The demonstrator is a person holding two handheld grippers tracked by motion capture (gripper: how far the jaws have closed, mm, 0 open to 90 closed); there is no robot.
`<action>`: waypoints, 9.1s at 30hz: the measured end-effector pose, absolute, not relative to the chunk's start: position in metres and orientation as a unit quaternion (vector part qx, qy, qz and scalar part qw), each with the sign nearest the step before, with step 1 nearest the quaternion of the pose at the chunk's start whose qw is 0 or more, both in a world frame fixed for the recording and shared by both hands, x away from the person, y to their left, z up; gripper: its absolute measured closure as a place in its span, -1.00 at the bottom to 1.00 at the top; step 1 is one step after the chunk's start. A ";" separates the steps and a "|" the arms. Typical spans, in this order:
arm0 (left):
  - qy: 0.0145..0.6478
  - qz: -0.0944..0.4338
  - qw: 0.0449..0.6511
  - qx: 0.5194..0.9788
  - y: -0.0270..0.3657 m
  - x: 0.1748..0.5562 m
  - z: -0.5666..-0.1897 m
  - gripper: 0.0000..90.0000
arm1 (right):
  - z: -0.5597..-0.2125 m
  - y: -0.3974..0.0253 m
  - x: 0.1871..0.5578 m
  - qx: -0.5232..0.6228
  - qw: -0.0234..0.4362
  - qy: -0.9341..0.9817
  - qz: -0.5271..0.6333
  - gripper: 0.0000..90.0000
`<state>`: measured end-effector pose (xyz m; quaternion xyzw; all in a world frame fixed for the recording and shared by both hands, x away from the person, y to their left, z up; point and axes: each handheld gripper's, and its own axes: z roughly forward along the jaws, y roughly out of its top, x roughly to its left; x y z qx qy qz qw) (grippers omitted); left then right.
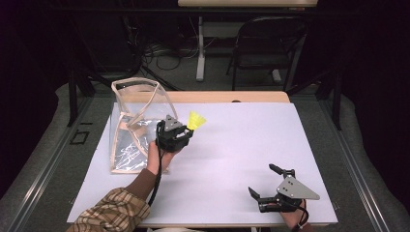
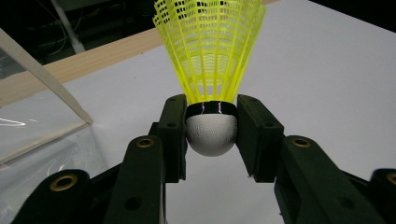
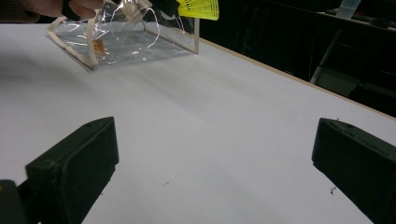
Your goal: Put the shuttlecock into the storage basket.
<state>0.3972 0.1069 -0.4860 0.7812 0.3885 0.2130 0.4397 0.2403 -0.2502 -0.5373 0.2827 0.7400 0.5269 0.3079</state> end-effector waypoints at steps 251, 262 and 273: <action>0.476 0.295 0.452 0.695 0.271 0.442 -0.387 0.44 | -0.538 -0.248 0.241 0.283 0.309 0.739 0.527 -0.99; 0.479 0.288 0.449 0.697 0.272 0.444 -0.396 0.44 | -0.538 -0.248 0.241 0.283 0.309 0.740 0.526 -0.99; 0.479 0.282 0.444 0.702 0.271 0.444 -0.401 0.44 | -0.538 -0.248 0.241 0.284 0.309 0.740 0.525 -0.99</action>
